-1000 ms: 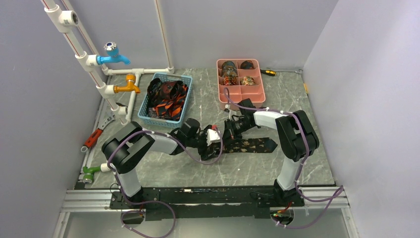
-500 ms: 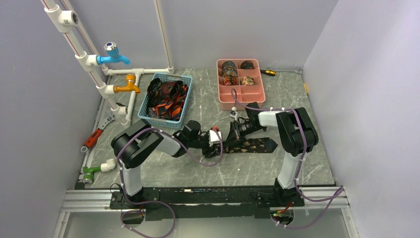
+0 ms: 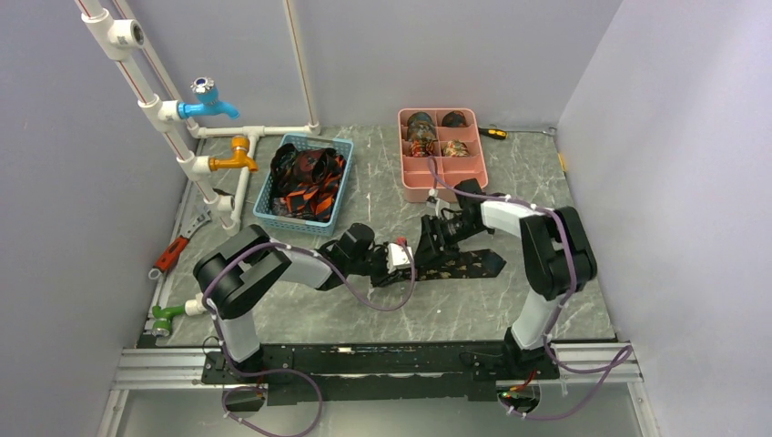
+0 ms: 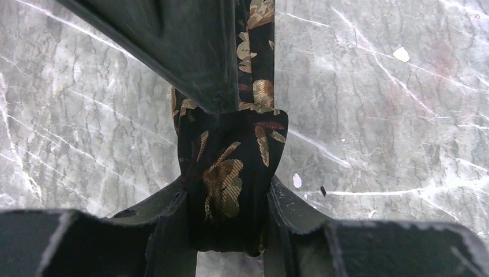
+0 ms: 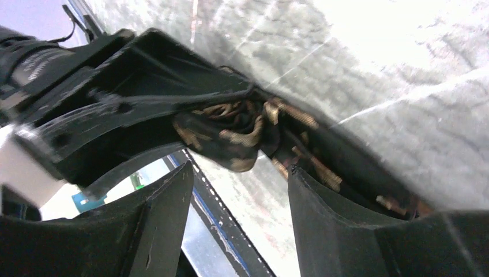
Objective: Roll the ties
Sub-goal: Roll the tie at the center of the board.
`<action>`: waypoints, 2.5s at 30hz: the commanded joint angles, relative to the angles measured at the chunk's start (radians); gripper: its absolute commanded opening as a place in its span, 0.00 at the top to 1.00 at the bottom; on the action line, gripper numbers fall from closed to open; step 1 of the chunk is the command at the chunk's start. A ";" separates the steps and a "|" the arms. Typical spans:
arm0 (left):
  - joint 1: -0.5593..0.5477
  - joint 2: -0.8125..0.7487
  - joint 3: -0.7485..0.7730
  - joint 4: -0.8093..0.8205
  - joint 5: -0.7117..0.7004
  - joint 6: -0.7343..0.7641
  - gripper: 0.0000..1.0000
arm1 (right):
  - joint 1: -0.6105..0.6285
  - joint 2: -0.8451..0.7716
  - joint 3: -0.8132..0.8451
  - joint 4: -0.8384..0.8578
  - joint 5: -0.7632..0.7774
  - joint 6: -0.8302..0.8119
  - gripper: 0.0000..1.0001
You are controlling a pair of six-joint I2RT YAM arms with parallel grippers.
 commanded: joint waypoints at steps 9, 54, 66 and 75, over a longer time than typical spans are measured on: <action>-0.043 0.053 0.057 -0.293 -0.131 0.013 0.75 | 0.065 -0.056 -0.002 0.004 0.041 0.070 0.36; -0.017 0.125 0.051 0.193 0.126 0.024 0.29 | -0.091 0.221 0.080 -0.161 0.054 -0.170 1.00; -0.024 0.150 0.089 0.037 0.034 0.033 0.75 | -0.093 0.225 0.157 -0.174 0.036 -0.223 0.82; -0.034 0.078 0.029 -0.178 -0.092 -0.038 0.75 | -0.057 -0.072 0.062 -0.090 0.028 -0.089 0.35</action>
